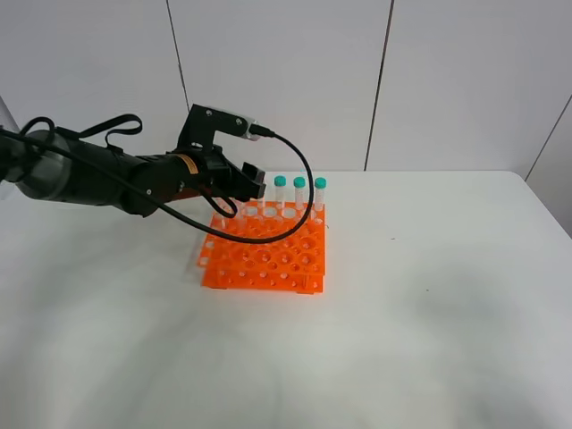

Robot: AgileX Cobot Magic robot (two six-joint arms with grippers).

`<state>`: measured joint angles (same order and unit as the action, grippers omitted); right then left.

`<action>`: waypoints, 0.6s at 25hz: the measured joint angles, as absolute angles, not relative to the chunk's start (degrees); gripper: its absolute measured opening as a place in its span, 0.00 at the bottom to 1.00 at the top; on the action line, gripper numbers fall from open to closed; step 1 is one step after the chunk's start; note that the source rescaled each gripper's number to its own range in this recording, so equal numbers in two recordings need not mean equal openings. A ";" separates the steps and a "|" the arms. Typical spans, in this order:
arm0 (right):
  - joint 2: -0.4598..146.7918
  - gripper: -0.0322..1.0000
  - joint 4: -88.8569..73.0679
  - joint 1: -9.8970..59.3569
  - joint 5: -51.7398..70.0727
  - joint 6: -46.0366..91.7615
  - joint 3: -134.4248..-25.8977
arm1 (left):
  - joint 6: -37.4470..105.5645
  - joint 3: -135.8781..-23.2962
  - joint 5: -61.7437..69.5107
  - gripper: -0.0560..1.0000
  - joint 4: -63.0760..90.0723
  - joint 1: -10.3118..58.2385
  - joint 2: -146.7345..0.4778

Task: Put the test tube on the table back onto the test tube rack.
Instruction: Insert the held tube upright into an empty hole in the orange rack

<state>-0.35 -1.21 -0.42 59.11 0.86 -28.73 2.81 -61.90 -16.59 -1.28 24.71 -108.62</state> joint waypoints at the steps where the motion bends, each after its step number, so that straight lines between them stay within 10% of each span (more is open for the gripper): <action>1: -0.35 1.00 -1.21 -0.42 59.11 0.86 -28.73 | 2.82 -62.01 -15.35 0.71 -1.28 24.71 -107.59; 15: -0.35 1.00 -1.21 -0.42 59.06 0.86 -28.73 | 1.56 -76.93 36.26 0.99 1.29 17.53 -103.60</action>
